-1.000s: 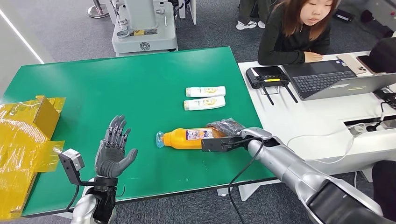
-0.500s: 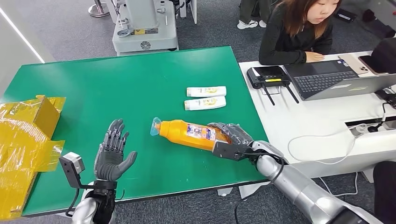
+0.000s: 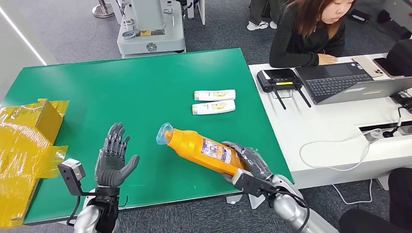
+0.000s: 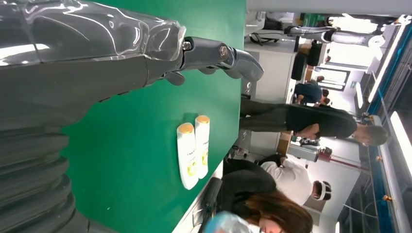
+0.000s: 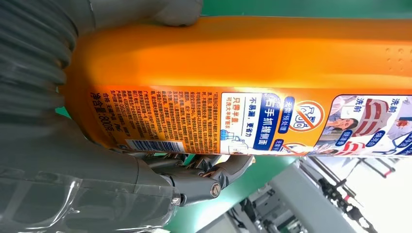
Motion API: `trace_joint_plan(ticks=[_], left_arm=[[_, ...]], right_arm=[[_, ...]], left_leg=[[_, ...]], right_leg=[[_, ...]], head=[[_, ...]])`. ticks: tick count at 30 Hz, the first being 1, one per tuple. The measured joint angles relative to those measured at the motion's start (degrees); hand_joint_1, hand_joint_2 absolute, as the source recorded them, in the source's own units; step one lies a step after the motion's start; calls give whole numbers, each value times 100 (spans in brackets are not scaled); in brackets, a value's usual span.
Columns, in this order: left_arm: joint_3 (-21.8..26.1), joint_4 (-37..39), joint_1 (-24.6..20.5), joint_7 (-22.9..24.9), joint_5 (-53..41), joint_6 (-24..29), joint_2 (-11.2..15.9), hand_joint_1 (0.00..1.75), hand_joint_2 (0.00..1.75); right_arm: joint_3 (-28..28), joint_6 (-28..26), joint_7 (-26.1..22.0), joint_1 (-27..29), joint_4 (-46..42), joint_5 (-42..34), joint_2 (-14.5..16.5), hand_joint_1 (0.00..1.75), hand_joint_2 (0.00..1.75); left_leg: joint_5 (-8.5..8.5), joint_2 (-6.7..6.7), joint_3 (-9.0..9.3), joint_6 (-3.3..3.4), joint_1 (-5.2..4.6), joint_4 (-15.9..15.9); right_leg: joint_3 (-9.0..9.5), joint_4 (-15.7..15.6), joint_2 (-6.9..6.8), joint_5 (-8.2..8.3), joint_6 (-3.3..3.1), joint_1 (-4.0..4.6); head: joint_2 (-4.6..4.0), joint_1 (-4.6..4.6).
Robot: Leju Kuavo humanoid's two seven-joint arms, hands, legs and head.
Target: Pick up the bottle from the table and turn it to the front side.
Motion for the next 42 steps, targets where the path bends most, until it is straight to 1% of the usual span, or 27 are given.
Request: trace_joint_plan(ticks=[5,8,11,14,17,21,26,30,34,38,42], left_arm=[[12,11,-83,22,-39,78,9,0,175],[29,83,-211,22,-168,76,33,0,175],[32,269,-441,-10,-347,-17,48,0,175],[31,546,-741,-48,-522,-255,41,0,175],[20,827,-1107,-34,-581,-518,17,0,175],[-5,1068,-1573,121,-584,-808,-35,0,175],[-7,1239,-2067,344,-519,-1019,-56,0,175],[-5,1426,-2450,488,-324,-1300,-30,0,175],[-5,1592,-2649,630,-40,-1668,43,0,175],[-5,1732,-2725,734,171,-1949,126,0,175],[-5,2120,-2908,962,751,-2533,200,0,175]], right_arm=[[-269,-386,-50,560,-538,-119,41,175,175],[-450,-584,-98,853,-868,-214,61,175,175],[-588,-627,-134,1007,-1148,-146,103,175,175],[-710,-556,-258,994,-1325,-93,180,175,175],[-843,-316,-348,797,-1352,-104,273,175,175],[-911,-4,-367,342,-1178,-51,408,175,175],[-885,157,-409,-212,-818,70,575,175,175],[-813,181,-477,-659,-454,101,670,175,175],[-749,163,-530,-914,-223,80,706,175,175],[-712,137,-534,-1015,-102,75,711,175,175],[-722,-8,-531,-1029,-100,-2,711,175,175]], left_leg=[[0,-3,-2,0,0,0],[0,-3,-3,0,0,0],[1,-1,-2,0,0,0],[5,1,-2,0,0,0],[10,5,-1,0,0,0],[17,10,-1,2,0,1],[18,11,-1,2,0,2],[18,8,-1,2,0,2],[18,7,-2,1,0,2],[18,5,-3,1,0,2],[18,2,-3,1,0,2]], right_leg=[[-1,-1,-2,0,0,0],[-2,-1,-2,0,0,-1],[-3,-1,-1,1,-1,0],[-2,0,0,5,-4,0],[-2,2,3,9,-3,0],[-3,3,8,15,-3,0],[-3,6,9,16,-3,0],[-3,7,7,16,-3,0],[-3,8,6,16,-3,0],[-4,7,5,15,-2,0],[-5,7,2,15,-3,0]], head=[[0,1],[0,0],[-1,0],[0,-1],[-1,-1],[0,0],[0,0],[0,0],[0,0],[0,-1],[0,-1]])
